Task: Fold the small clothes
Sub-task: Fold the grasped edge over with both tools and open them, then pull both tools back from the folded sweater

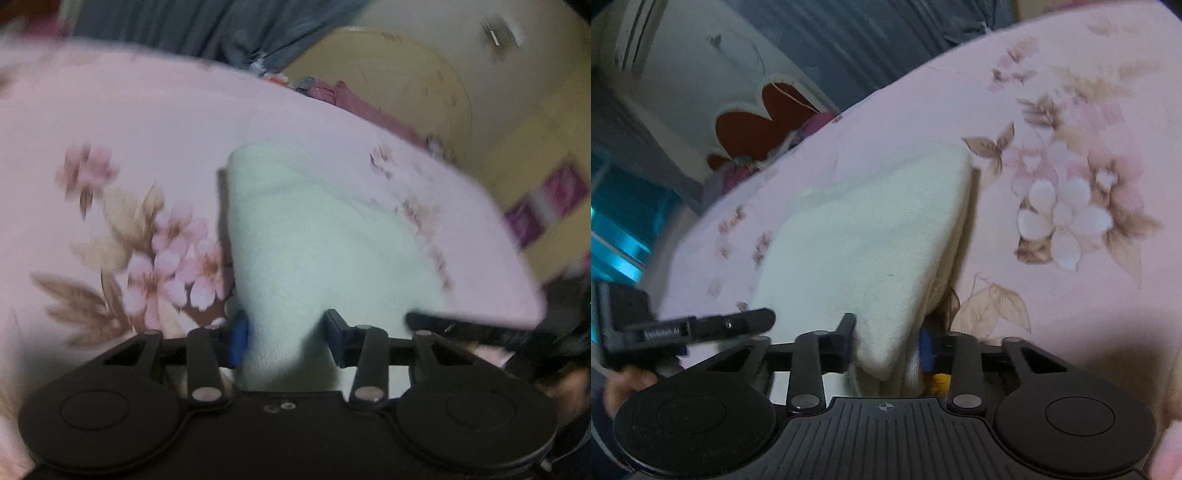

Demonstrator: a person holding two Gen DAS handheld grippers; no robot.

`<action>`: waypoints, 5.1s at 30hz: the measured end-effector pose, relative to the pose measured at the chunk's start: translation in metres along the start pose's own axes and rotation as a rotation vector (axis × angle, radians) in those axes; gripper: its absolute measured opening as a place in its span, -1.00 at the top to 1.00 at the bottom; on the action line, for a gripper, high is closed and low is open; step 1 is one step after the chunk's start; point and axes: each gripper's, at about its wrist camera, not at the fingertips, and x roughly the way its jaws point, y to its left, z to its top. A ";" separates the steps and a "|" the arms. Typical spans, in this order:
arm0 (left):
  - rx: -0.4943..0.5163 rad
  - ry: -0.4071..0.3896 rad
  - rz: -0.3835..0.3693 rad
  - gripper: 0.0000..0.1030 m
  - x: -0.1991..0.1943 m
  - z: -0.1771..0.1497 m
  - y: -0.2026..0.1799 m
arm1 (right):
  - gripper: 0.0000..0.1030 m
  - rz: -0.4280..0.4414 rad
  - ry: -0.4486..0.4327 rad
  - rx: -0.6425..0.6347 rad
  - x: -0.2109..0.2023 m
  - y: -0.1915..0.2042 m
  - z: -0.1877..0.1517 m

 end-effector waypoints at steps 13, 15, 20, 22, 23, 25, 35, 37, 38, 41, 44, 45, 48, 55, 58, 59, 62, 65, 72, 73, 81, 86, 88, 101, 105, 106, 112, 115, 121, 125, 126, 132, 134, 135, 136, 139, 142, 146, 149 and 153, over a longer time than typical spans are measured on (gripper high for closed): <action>0.062 -0.007 0.055 0.40 0.010 0.007 -0.021 | 0.42 -0.046 0.000 -0.022 0.009 0.013 -0.001; 0.106 -0.016 0.071 0.43 0.005 0.009 -0.029 | 0.46 -0.075 -0.018 -0.058 0.006 0.025 -0.001; 0.143 -0.036 0.053 0.44 -0.014 0.010 -0.032 | 0.47 -0.101 -0.057 -0.095 -0.008 0.047 -0.005; 0.154 -0.045 0.044 0.44 -0.027 0.008 -0.029 | 0.47 -0.108 -0.068 -0.107 -0.012 0.058 -0.006; 0.158 -0.051 0.043 0.44 -0.032 0.008 -0.028 | 0.47 -0.113 -0.071 -0.116 -0.013 0.064 -0.007; 0.174 -0.063 0.046 0.44 -0.044 0.007 -0.024 | 0.47 -0.119 -0.076 -0.135 -0.015 0.079 -0.008; 0.165 -0.094 0.082 0.44 -0.121 -0.003 0.046 | 0.47 -0.075 -0.074 -0.192 0.022 0.172 -0.019; 0.156 -0.095 0.101 0.44 -0.137 -0.007 0.067 | 0.47 -0.060 -0.066 -0.201 0.038 0.194 -0.024; 0.153 -0.094 0.110 0.44 -0.143 -0.008 0.076 | 0.47 -0.052 -0.061 -0.205 0.047 0.204 -0.027; 0.140 -0.087 0.136 0.44 -0.163 -0.012 0.109 | 0.47 -0.030 -0.042 -0.216 0.076 0.236 -0.034; 0.133 -0.074 0.142 0.44 -0.177 -0.015 0.144 | 0.47 0.001 -0.016 -0.192 0.107 0.258 -0.039; 0.127 -0.072 0.138 0.44 -0.179 -0.015 0.153 | 0.47 0.008 -0.009 -0.182 0.117 0.264 -0.042; 0.077 -0.068 0.106 0.44 -0.179 -0.015 0.184 | 0.47 0.012 0.001 -0.164 0.142 0.276 -0.044; -0.061 -0.068 0.042 0.02 -0.145 -0.034 0.238 | 0.42 -0.032 0.053 -0.084 0.190 0.239 -0.047; -0.073 -0.081 0.041 -0.21 -0.148 -0.038 0.243 | 0.27 0.006 0.033 0.010 0.188 0.220 -0.049; -0.062 -0.077 0.055 -0.25 -0.152 -0.038 0.242 | 0.24 0.004 0.033 0.009 0.185 0.221 -0.049; -0.001 -0.107 0.083 -0.19 -0.179 -0.040 0.237 | 0.18 -0.036 -0.016 -0.016 0.163 0.226 -0.046; 0.090 -0.169 0.054 0.49 -0.194 -0.037 0.227 | 0.26 -0.055 -0.103 -0.131 0.139 0.247 -0.043; 0.226 -0.061 0.004 0.62 -0.149 -0.040 0.193 | 0.84 -0.254 0.030 -0.494 0.182 0.285 -0.063; 0.200 -0.064 -0.009 0.62 -0.147 -0.041 0.194 | 0.84 -0.284 0.015 -0.489 0.185 0.279 -0.064; 0.160 -0.167 0.013 0.62 -0.185 -0.068 0.181 | 0.83 -0.277 -0.054 -0.518 0.137 0.295 -0.091; 0.119 -0.169 0.037 0.69 -0.205 -0.116 0.174 | 0.83 -0.191 0.005 -0.596 0.115 0.322 -0.144; 0.102 -0.153 0.042 0.70 -0.203 -0.132 0.173 | 0.83 -0.202 0.040 -0.622 0.120 0.321 -0.161; 0.118 -0.139 0.178 0.70 -0.193 -0.152 0.149 | 0.83 -0.329 0.025 -0.548 0.139 0.285 -0.176; 0.112 -0.140 0.202 0.70 -0.193 -0.153 0.146 | 0.83 -0.331 0.023 -0.544 0.133 0.286 -0.177; 0.105 -0.142 0.206 0.70 -0.194 -0.152 0.146 | 0.83 -0.331 0.025 -0.548 0.131 0.287 -0.176; 0.103 -0.159 0.243 0.70 -0.205 -0.159 0.137 | 0.83 -0.298 -0.043 -0.515 0.096 0.291 -0.182; 0.090 -0.184 0.253 0.59 -0.221 -0.170 0.129 | 0.83 -0.289 -0.067 -0.508 0.074 0.293 -0.192; 0.100 -0.218 0.281 0.24 -0.252 -0.198 0.103 | 0.71 -0.246 -0.125 -0.445 0.023 0.297 -0.213; 0.115 -0.286 0.332 -0.81 -0.276 -0.219 0.080 | -0.72 -0.248 -0.205 -0.443 -0.010 0.304 -0.238; 0.124 -0.318 0.347 -0.99 -0.285 -0.225 0.073 | -0.72 -0.261 -0.207 -0.443 -0.016 0.306 -0.243; 0.128 -0.370 0.366 -0.99 -0.320 -0.248 0.042 | -1.00 -0.382 -0.266 -0.455 -0.054 0.323 -0.286; 0.129 -0.377 0.373 -0.99 -0.330 -0.255 0.032 | -1.00 -0.425 -0.287 -0.466 -0.067 0.328 -0.300; 0.138 -0.381 0.374 -0.99 -0.334 -0.259 0.027 | -1.00 -0.429 -0.293 -0.456 -0.073 0.328 -0.305; 0.145 -0.386 0.378 -0.99 -0.337 -0.262 0.023 | -1.00 -0.422 -0.298 -0.442 -0.081 0.328 -0.311; 0.171 -0.395 0.367 -0.99 -0.351 -0.274 0.010 | -1.00 -0.411 -0.325 -0.398 -0.104 0.330 -0.323; 0.180 -0.408 0.367 -0.99 -0.363 -0.283 -0.002 | -1.00 -0.409 -0.349 -0.382 -0.123 0.333 -0.331; 0.176 -0.428 0.366 -0.99 -0.382 -0.296 -0.017 | -1.00 -0.407 -0.384 -0.367 -0.149 0.340 -0.345; 0.181 -0.446 0.361 -0.99 -0.394 -0.304 -0.026 | -1.00 -0.404 -0.399 -0.363 -0.165 0.347 -0.356; 0.183 -0.468 0.355 -0.99 -0.403 -0.315 -0.037 | -1.00 -0.390 -0.415 -0.362 -0.182 0.354 -0.371</action>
